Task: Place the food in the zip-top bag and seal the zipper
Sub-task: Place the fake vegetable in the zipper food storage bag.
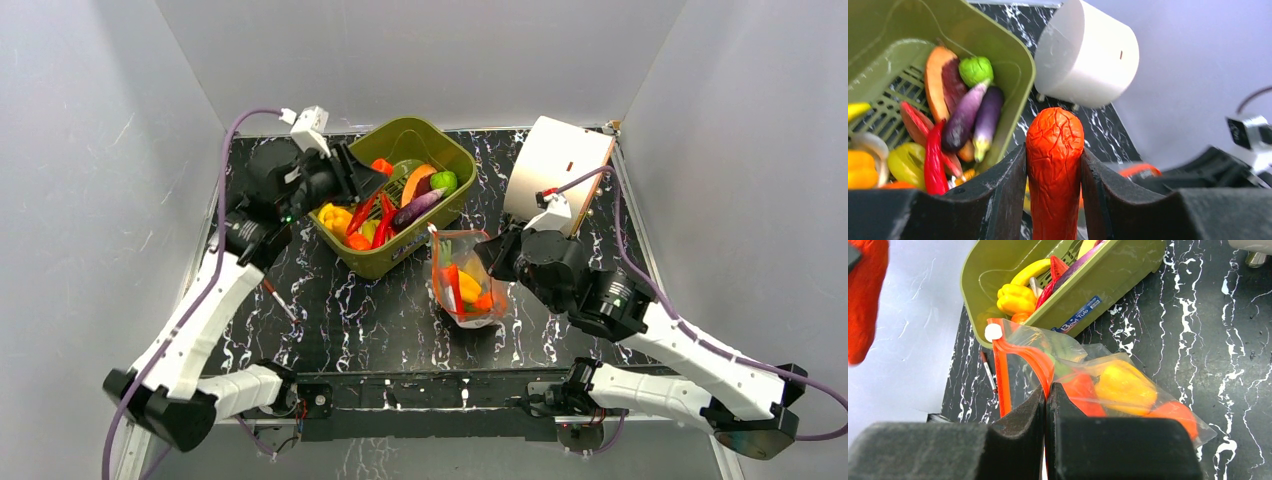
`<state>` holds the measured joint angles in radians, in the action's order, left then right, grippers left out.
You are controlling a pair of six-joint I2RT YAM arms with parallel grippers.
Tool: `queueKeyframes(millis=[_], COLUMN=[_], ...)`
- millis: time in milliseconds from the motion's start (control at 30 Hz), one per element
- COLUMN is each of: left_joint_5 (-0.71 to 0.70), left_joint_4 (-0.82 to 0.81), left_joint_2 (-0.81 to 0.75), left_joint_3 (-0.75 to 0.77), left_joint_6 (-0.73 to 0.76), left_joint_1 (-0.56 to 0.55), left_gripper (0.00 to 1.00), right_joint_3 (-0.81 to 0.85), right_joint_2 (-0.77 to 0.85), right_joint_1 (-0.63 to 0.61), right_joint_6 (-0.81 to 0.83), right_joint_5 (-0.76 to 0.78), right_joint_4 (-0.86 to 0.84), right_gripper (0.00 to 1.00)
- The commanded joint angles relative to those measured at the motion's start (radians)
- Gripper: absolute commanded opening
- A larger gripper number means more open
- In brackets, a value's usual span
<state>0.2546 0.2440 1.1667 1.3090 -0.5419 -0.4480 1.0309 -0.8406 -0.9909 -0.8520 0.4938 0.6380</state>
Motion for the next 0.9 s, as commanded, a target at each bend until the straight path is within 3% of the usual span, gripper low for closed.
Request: queueKeyframes(millis=[0, 267, 567, 867], left_joint_5=[0.106, 0.367, 0.528, 0.488], left_joint_4=[0.088, 0.139, 0.064, 0.092], left_joint_2=[-0.106, -0.097, -0.080, -0.026], left_joint_3=[-0.059, -0.084, -0.172, -0.176], left_joint_6=[-0.069, -0.133, -0.201, -0.202], left_joint_1=[-0.004, -0.006, -0.012, -0.110], left_gripper=[0.23, 0.23, 0.23, 0.24], right_joint_3=[0.016, 0.044, 0.054, 0.055], right_joint_2=[-0.038, -0.108, -0.162, -0.184], right_joint_1=[-0.003, -0.003, -0.003, -0.003], right_joint_6=[-0.035, -0.035, -0.035, -0.032], right_joint_5=[0.011, 0.030, 0.018, -0.007], right_joint_4=[-0.086, -0.139, -0.196, -0.246], right_gripper=[0.00, 0.00, 0.00, 0.00])
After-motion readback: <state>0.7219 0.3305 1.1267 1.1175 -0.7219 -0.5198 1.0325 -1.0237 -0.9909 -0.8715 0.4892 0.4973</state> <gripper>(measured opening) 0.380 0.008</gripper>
